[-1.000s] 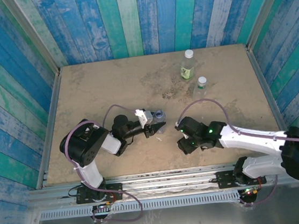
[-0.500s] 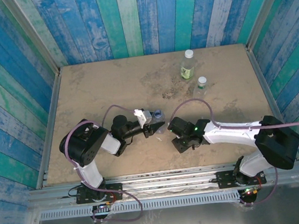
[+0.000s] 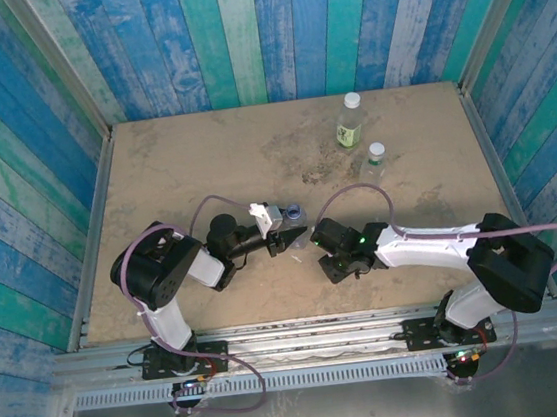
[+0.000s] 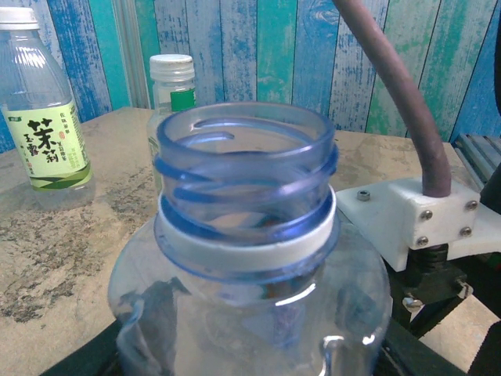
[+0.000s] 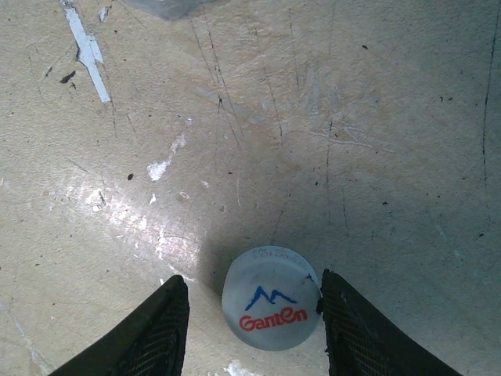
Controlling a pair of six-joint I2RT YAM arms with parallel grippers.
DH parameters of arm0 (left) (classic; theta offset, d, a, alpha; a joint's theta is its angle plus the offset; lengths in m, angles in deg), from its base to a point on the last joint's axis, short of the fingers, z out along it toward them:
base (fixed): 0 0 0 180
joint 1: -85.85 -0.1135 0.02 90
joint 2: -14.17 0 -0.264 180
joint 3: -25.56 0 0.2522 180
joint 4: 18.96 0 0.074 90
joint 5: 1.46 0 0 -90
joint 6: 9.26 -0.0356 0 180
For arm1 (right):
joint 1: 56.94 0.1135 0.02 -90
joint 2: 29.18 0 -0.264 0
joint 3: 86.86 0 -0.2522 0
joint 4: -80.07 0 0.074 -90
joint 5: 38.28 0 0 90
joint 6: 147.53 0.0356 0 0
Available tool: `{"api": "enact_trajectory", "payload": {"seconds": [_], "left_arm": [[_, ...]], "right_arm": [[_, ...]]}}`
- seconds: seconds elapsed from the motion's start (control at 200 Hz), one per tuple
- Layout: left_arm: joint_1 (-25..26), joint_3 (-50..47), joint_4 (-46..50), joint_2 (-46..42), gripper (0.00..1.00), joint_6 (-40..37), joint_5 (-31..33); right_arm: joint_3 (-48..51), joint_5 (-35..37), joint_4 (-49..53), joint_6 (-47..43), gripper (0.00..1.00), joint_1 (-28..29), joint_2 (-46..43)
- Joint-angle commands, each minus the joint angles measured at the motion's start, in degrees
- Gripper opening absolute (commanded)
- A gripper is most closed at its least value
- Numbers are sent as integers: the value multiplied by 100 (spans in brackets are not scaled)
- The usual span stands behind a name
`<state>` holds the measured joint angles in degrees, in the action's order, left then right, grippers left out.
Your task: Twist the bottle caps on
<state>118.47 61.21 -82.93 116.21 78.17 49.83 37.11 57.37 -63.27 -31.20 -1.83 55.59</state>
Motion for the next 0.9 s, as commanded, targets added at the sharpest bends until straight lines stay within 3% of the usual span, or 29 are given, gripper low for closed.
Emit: {"api": "enact_trajectory", "payload": {"seconds": [0.0,0.897], "left_arm": [[-28,-72,327,-131,52,-33,-79],[-28,9,540,-167,52,-51,-147]], "right_arm": [[68,103,-4,90,47,48,57],[85,139,1,46,35,52,45]]}}
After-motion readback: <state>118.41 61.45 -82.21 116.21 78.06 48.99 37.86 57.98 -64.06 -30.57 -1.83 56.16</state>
